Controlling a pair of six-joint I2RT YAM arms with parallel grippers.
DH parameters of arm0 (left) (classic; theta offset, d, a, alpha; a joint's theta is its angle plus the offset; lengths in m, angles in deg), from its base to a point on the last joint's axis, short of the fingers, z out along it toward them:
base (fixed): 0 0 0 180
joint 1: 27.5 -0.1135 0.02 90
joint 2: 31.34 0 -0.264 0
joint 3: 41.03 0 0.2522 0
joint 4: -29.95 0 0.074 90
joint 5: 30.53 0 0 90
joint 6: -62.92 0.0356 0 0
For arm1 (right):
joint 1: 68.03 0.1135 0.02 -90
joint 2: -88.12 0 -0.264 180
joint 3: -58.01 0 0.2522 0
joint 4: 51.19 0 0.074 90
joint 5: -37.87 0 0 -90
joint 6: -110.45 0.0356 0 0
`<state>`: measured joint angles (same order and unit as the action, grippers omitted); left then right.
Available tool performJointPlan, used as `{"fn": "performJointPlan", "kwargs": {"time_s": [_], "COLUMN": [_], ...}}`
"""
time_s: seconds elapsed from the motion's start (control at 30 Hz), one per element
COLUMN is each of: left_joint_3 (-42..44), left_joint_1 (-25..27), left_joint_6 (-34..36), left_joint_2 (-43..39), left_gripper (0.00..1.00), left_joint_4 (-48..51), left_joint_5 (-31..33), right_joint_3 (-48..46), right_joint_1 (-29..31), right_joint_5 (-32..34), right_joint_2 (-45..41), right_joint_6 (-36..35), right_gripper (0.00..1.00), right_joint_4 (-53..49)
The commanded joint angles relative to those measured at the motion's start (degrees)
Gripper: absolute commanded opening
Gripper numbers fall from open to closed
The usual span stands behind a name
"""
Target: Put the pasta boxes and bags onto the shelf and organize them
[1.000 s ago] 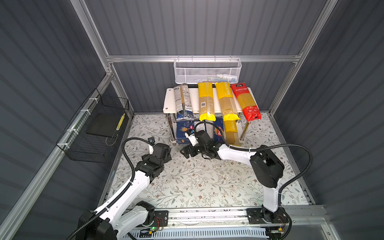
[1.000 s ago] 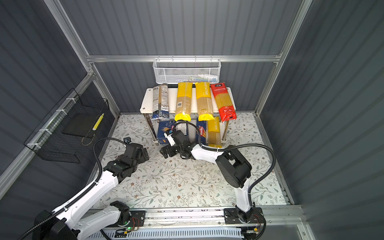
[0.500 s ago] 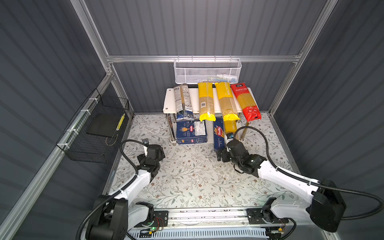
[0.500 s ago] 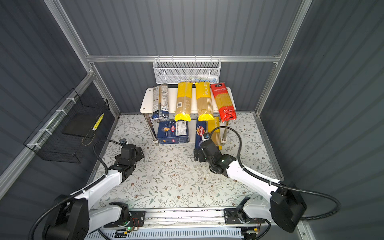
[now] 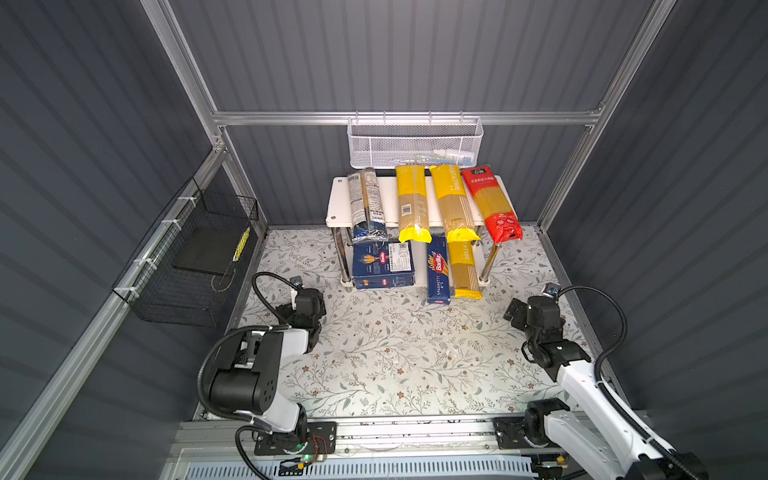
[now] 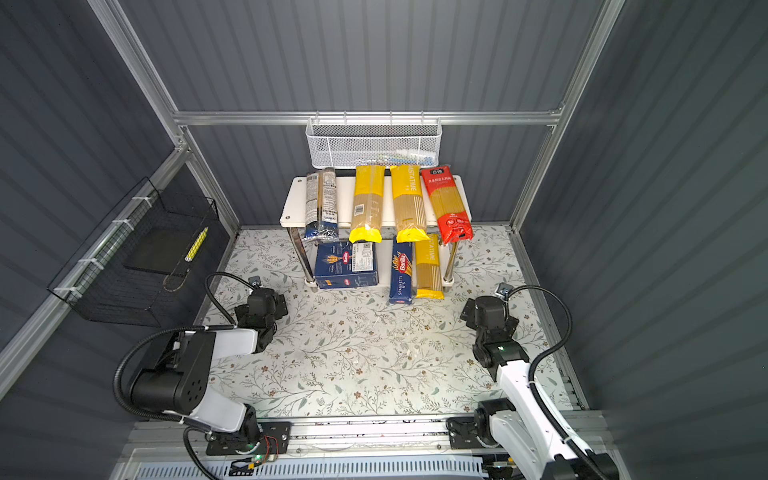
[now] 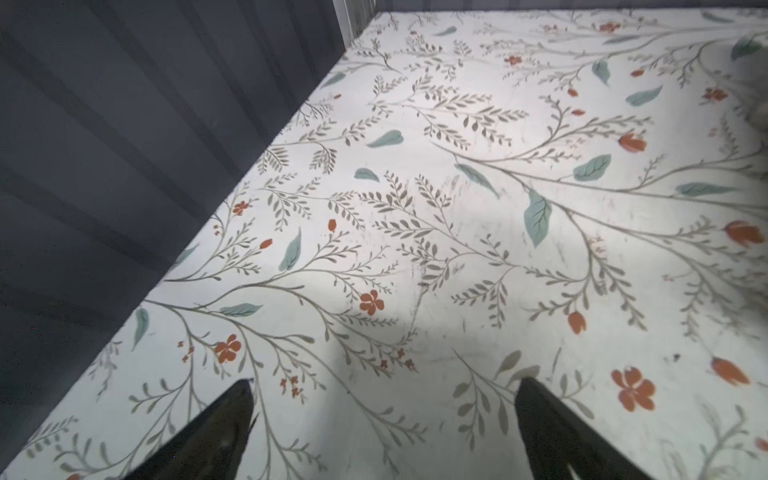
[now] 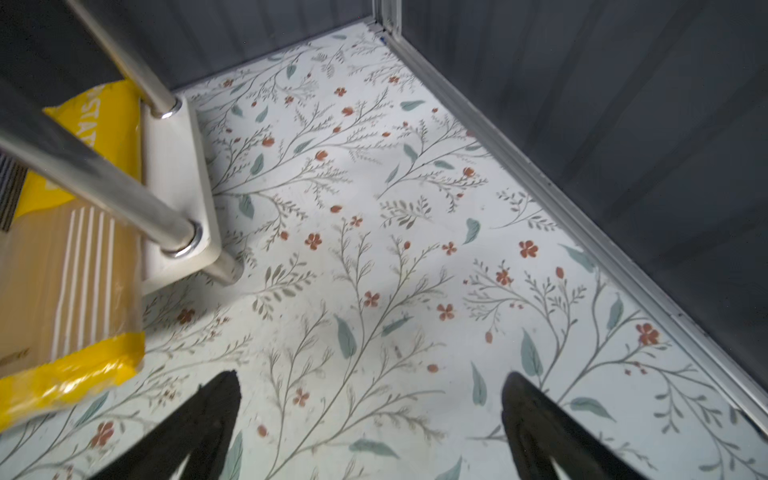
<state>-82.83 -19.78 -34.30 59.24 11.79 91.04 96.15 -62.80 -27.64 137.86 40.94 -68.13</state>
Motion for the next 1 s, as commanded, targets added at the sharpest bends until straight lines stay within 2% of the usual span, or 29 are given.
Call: {"fn": "performJointPlan", "kwargs": {"time_s": [0.0, 0.07, 0.1, 0.13, 0.23, 0.27, 0.37, 0.4, 0.43, 0.47, 0.5, 0.53, 0.63, 0.7, 0.97], "left_joint_3": [-1.26, -0.38, 0.41, 0.91, 1.27, 1.07, 0.74, 0.78, 0.81, 0.78, 0.8, 0.76, 0.79, 0.78, 0.8], "left_joint_1": [-0.55, -2.03, -2.45, -3.07, -3.77, -3.77, -3.77, -3.77, -3.77, -3.77, -3.77, -3.77, -3.77, -3.77, -3.77], "left_joint_6": [6.95, 8.31, 8.61, 8.17, 7.41, 7.41, 7.59, 7.54, 7.58, 7.58, 7.61, 7.62, 7.53, 7.54, 7.6], "left_joint_2": [2.21, 5.14, 7.16, 7.69, 7.44, 7.75, 7.75, 7.74, 7.68, 7.69, 7.72, 7.68, 7.71, 7.7, 7.65], "left_gripper": [0.99, 0.99, 0.99, 0.99, 0.99, 0.99, 0.99, 0.99, 0.99, 0.99, 0.99, 0.99, 0.99, 0.99, 0.99], "left_joint_4": [-11.87, -15.6, -19.58, -20.51, -20.17, -20.41, -19.58, -19.67, -19.54, -19.56, -19.58, -19.58, -19.58, -19.58, -19.58], "left_joint_5": [-8.84, -16.89, -18.38, -19.1, -19.82, -19.87, -19.91, -19.95, -19.81, -19.83, -19.8, -19.81, -19.83, -19.87, -19.8], "right_joint_3": [-5.09, -8.8, -6.94, -3.86, -6.92, -6.45, -6.99, -8.15, -8.06, -6.57, -6.44, -7.49, -6.51, -7.11, -6.36], "right_joint_1": [-3.86, -7.85, -8.72, -9.21, -9.65, -10.28, -8.57, -8.41, -8.36, -8.39, -8.23, -7.76, -7.52, -7.52, -7.51], "right_joint_5": [0.96, -3.02, -2.87, -4.1, -9.61, -13.1, -18.17, -18.35, -18.04, -17.04, -16.62, -16.42, -17.33, -17.43, -18.17], "right_joint_2": [4.24, 11.8, 14.0, 16.66, 23.91, 26.77, 32.12, 34.97, 33.85, 31.84, 32.82, 34.47, 33.02, 33.78, 33.71], "right_joint_6": [-8.14, -9.24, -8.6, -8.7, -10.88, -11.39, -15.11, -15.91, -15.49, -14.8, -15.05, -15.98, -16.26, -16.54, -16.71], "right_gripper": [0.99, 0.99, 0.99, 0.99, 0.99, 0.99, 0.99, 0.99, 0.99, 0.99, 0.99, 0.99, 0.99, 0.99, 0.99], "right_joint_4": [20.41, 35.11, 35.11, 31.15, 51.04, 53.44, 58.18, 65.38, 63.71, 57.46, 58.33, 63.4, 59.23, 61.59, 59.96]}}
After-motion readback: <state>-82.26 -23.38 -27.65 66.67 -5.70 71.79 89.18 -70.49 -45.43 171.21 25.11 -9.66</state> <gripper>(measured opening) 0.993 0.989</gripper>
